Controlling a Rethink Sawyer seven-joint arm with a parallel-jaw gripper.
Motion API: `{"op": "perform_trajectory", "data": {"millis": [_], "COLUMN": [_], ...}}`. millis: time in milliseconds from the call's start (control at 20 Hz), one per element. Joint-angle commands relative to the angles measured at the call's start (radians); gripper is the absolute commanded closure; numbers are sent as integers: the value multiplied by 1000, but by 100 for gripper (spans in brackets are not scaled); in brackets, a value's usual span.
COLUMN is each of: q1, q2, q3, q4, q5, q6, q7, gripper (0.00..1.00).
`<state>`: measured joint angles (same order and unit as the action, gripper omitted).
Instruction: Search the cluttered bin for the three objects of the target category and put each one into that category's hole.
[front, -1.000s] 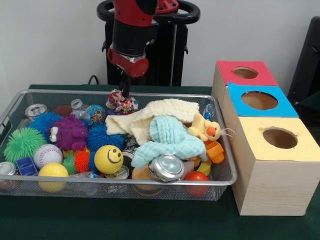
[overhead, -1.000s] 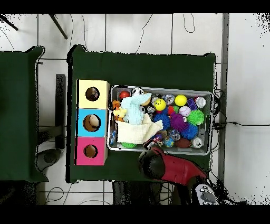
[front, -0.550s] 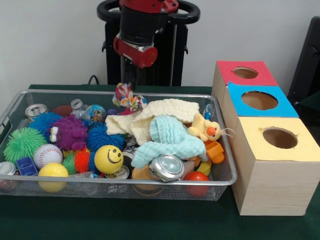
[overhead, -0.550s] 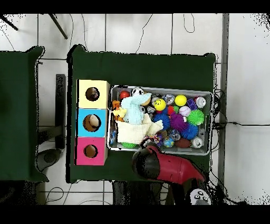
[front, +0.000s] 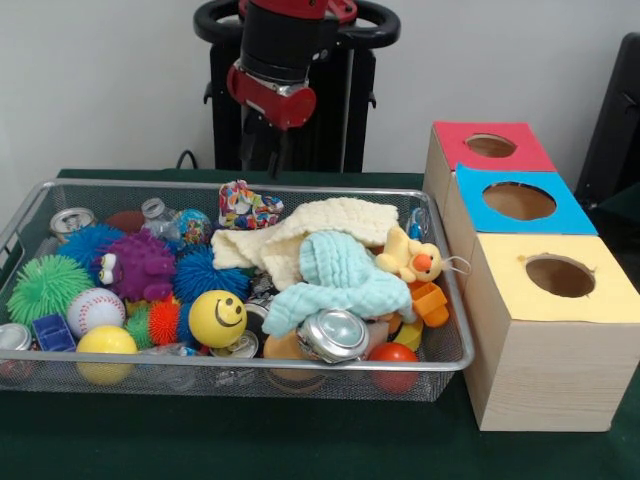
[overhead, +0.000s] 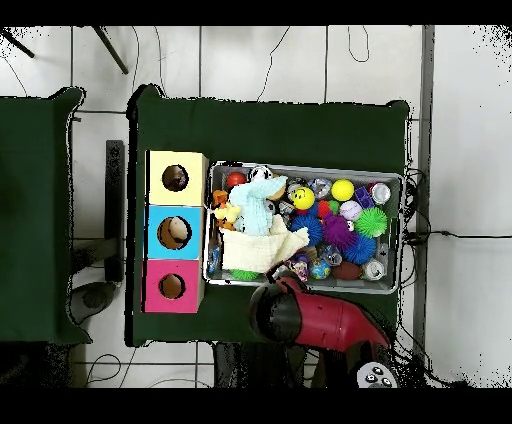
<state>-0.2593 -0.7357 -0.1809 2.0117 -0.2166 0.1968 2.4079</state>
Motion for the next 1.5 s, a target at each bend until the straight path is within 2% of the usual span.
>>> {"op": "perform_trajectory", "data": {"millis": [50, 150, 950, 1500], "q1": [5, 21, -23, -38], "q2": [15, 25, 155, 218], "q3": [5, -9, 17, 22], "q4": [-43, -48, -110, -146], "q5": [22, 22, 28, 43], "q6": [8, -18, -189, -255], "q7": [90, 104, 114, 104], "gripper": [0, 0, 0, 0]}}
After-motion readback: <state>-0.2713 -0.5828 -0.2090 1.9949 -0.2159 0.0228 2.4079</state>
